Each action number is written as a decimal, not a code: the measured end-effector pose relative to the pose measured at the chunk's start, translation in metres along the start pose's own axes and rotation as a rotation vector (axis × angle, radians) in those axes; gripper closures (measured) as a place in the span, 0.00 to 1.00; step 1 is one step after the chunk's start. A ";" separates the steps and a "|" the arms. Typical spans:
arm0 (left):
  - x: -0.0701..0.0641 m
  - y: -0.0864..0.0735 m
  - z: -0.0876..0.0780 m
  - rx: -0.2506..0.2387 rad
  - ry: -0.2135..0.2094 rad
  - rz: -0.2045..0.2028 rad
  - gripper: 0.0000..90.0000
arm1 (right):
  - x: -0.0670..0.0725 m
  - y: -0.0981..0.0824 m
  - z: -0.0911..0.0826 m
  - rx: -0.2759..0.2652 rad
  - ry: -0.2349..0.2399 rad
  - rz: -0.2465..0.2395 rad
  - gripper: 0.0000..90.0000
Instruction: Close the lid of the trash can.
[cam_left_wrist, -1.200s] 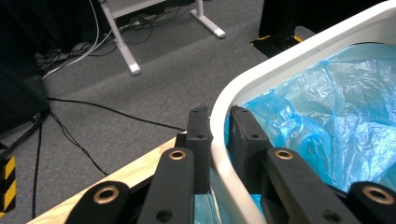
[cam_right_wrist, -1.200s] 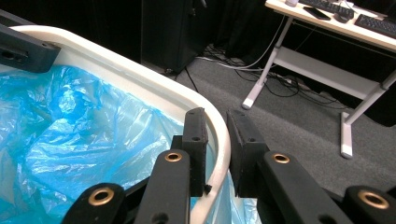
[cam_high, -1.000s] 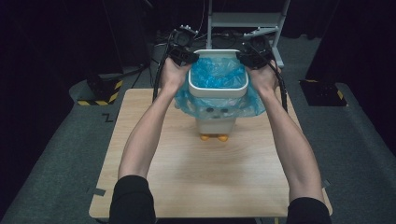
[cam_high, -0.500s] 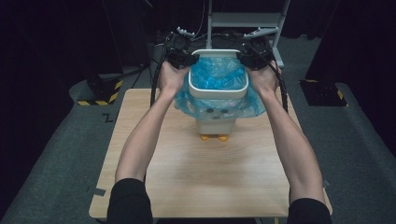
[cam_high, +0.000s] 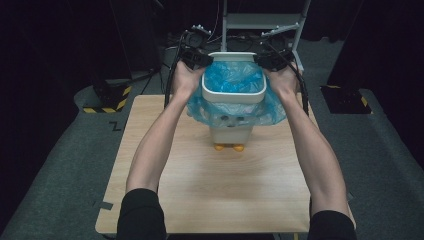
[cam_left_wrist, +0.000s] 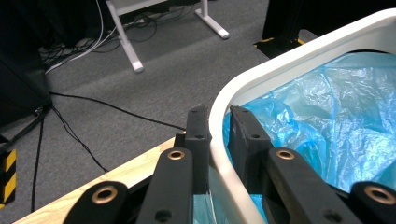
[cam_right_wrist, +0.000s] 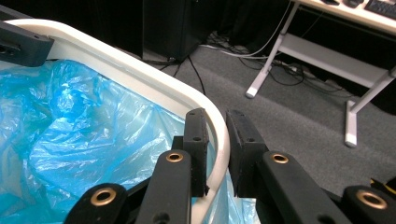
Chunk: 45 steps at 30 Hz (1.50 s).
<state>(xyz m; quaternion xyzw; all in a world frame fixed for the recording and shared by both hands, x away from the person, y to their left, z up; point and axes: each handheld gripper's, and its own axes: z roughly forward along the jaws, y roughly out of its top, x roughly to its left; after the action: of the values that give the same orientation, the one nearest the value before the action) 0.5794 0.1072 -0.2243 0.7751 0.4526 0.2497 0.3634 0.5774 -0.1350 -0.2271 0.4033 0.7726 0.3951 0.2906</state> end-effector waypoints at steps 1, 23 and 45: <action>0.000 0.000 0.001 -0.001 0.000 -0.002 0.87 | 0.000 0.000 0.001 0.004 0.001 0.003 0.88; 0.008 -0.016 0.001 -0.055 -0.073 -0.028 0.81 | -0.006 -0.010 0.001 -0.044 0.053 0.046 0.80; 0.012 -0.025 -0.013 -0.175 -0.089 -0.021 0.86 | -0.010 -0.016 -0.013 -0.115 0.070 0.029 0.92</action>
<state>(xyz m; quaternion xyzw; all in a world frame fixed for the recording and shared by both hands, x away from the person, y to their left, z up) 0.5627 0.1303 -0.2356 0.7460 0.4204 0.2500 0.4520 0.5660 -0.1541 -0.2325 0.3832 0.7522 0.4568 0.2805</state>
